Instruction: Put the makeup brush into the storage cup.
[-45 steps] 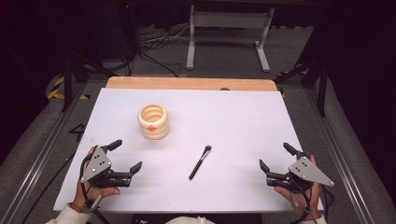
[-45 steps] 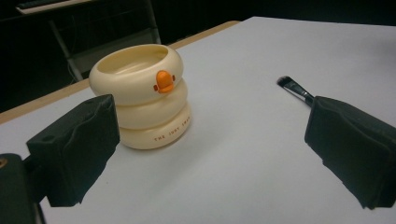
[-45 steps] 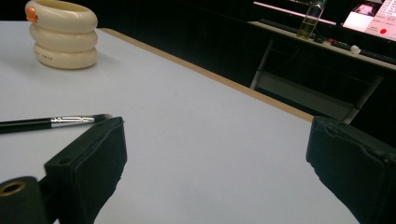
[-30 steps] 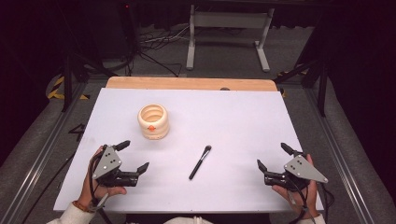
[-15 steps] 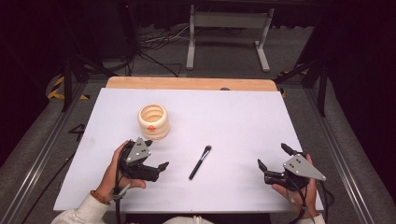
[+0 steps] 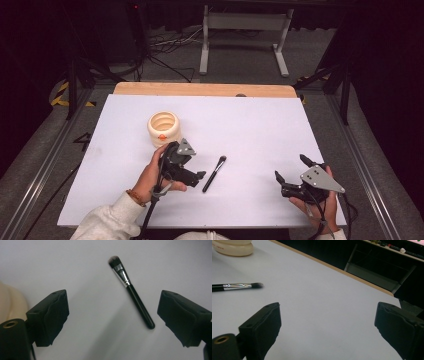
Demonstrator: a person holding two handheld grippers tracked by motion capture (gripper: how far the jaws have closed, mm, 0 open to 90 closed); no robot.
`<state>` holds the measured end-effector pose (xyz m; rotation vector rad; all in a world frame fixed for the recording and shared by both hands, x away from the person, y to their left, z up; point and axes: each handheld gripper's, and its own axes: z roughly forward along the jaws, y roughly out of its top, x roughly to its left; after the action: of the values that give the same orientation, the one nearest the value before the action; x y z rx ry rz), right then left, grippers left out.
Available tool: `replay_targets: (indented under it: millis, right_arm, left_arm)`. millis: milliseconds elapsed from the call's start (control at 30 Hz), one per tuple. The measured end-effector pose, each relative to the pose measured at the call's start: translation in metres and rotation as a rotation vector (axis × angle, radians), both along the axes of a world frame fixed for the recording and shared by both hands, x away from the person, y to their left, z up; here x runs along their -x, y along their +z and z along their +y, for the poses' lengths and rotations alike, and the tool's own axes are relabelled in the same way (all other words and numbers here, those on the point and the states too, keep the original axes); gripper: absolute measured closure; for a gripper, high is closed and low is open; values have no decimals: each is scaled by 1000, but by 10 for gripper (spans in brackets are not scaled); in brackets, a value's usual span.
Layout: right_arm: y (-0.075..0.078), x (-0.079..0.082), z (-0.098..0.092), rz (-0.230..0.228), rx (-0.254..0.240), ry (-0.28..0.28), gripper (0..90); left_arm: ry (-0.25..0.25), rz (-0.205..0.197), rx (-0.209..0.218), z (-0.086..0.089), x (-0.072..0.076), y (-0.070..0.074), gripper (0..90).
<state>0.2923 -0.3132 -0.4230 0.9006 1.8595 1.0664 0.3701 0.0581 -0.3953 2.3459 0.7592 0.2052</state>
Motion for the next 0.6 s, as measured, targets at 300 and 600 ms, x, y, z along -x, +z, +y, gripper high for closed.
replay_targets:
  millis: [300, 600]
  right_arm:
    - [-1, 0, 0, 4, 5, 13, 86]
    - [-2, -1, 1, 10, 17, 16, 86]
  left_arm:
    - [12, 178, -73, -34, -23, -9, 192]
    - [10, 258, -207, -64, -36, -21, 282]
